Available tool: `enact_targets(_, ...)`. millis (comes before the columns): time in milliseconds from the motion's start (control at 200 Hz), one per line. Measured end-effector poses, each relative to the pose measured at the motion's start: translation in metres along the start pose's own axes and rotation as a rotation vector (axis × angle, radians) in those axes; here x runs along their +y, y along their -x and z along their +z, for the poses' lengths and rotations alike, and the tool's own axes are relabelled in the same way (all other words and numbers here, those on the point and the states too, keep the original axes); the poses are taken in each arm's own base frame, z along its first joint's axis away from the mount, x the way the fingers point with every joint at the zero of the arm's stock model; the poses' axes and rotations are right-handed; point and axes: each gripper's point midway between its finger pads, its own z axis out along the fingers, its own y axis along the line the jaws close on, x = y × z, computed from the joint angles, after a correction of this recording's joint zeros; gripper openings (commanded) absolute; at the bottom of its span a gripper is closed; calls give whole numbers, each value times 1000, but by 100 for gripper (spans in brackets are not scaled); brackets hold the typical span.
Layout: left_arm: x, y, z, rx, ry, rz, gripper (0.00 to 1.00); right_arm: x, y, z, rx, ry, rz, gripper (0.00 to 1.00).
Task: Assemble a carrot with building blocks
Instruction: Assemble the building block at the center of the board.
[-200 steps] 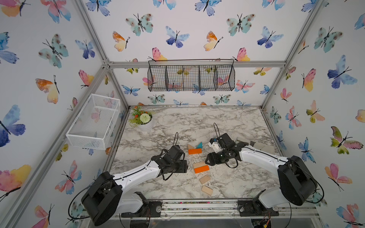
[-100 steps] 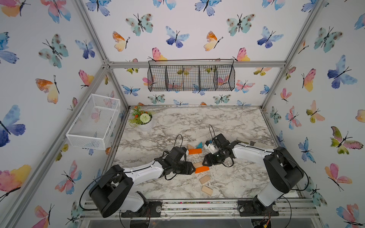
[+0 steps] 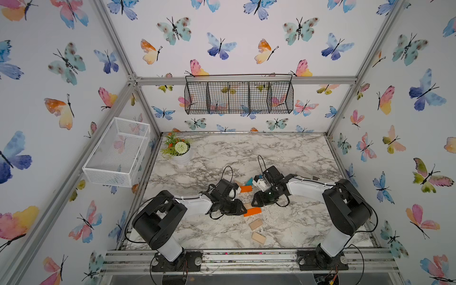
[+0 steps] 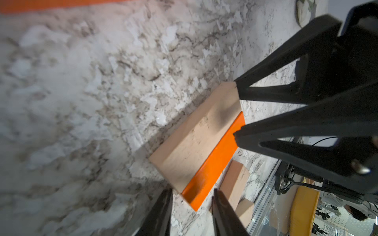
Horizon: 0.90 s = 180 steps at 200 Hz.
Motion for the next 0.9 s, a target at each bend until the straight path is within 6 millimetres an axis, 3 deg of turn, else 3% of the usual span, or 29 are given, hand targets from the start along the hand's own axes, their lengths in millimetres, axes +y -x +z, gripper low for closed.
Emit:
enact_targets(205, 3, -6, 3, 29, -4, -18, 18, 2, 0, -1, 2, 27, -13, 50)
enact_targets(686, 17, 27, -5, -35, 19, -106, 17, -1, 1, 0, 58, 33, -35, 43)
enact_targets(901, 6, 52, -10, -97, -10, -74, 16, 28, 29, 7, 46, 141, -91, 39)
